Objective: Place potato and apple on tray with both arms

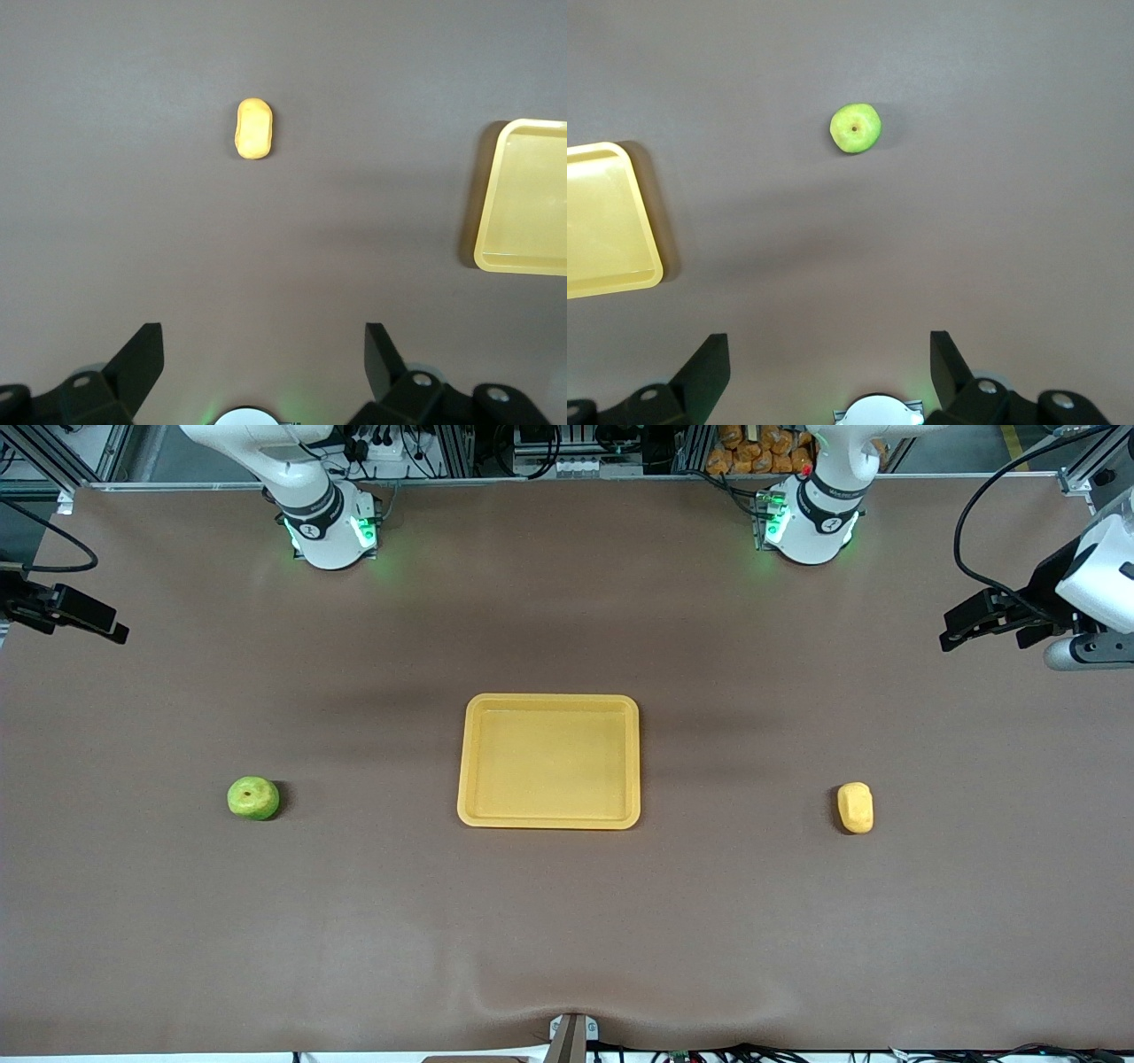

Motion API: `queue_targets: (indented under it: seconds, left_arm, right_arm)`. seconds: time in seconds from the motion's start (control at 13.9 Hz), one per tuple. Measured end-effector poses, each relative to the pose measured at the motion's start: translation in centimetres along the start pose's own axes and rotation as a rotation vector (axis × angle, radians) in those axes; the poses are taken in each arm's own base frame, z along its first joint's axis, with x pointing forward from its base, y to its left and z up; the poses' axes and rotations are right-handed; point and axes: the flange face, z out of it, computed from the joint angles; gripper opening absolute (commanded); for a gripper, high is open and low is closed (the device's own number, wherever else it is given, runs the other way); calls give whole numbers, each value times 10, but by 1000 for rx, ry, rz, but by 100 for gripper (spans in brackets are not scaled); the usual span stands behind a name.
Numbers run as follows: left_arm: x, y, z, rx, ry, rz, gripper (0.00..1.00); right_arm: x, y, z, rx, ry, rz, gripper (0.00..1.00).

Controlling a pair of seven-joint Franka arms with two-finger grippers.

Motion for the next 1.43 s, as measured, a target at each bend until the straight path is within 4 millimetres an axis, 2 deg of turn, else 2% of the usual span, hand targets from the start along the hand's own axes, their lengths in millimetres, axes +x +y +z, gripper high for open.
queue_targets:
  seconds: [0.14, 0.43, 0.86, 1.15, 1.43]
  left_arm:
    - [0, 0, 0, 0, 0, 0, 100]
    - [0, -1, 0, 9, 1, 0, 100]
    - [1, -1, 2, 10, -3, 0, 100]
    - [11, -4, 19, 11, -35, -5, 100]
    - [29, -6, 52, 11, -87, -10, 100]
  right_arm:
    - [-1, 1, 0, 0, -9, -11, 100]
    - [-2, 16, -1, 4, -13, -33, 100]
    - [-3, 16, -1, 6, -13, -40, 100]
    - [-3, 14, -1, 9, -14, -43, 100]
    - [-3, 10, -1, 10, -14, -50, 100]
